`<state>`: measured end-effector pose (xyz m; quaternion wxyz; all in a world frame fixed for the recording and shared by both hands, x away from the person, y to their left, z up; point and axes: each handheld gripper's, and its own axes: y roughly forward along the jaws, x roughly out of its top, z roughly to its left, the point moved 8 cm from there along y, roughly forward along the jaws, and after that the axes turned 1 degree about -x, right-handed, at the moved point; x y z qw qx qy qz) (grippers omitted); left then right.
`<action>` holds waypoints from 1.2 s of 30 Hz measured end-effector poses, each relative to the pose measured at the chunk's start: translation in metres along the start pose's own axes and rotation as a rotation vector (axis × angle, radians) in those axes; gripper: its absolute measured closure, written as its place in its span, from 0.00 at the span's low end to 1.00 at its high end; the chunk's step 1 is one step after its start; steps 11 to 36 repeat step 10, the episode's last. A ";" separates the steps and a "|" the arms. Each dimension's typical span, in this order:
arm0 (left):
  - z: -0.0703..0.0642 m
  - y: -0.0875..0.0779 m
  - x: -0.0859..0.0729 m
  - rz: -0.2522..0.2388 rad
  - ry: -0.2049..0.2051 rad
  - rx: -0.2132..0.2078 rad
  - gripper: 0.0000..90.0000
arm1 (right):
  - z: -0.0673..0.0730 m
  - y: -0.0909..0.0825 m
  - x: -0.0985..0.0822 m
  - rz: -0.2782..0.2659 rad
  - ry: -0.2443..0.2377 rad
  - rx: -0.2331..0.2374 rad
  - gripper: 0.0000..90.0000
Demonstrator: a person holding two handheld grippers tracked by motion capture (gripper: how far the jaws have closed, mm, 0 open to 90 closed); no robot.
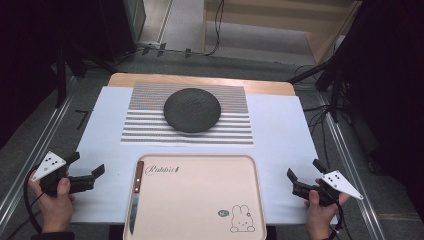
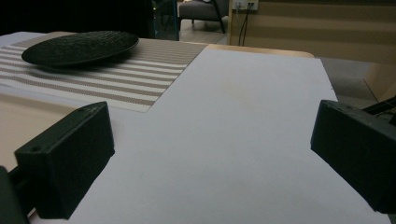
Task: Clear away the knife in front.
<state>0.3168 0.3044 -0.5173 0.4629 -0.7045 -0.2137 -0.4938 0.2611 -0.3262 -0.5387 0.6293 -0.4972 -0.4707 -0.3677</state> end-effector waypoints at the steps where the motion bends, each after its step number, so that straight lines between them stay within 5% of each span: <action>1: 0.000 0.000 0.000 0.000 0.000 0.000 0.00 | 0.000 0.000 0.000 0.000 0.000 0.000 0.00; 36: -0.006 0.004 0.000 0.018 0.008 -0.004 0.00 | 0.000 0.000 0.000 -0.002 0.005 0.003 0.00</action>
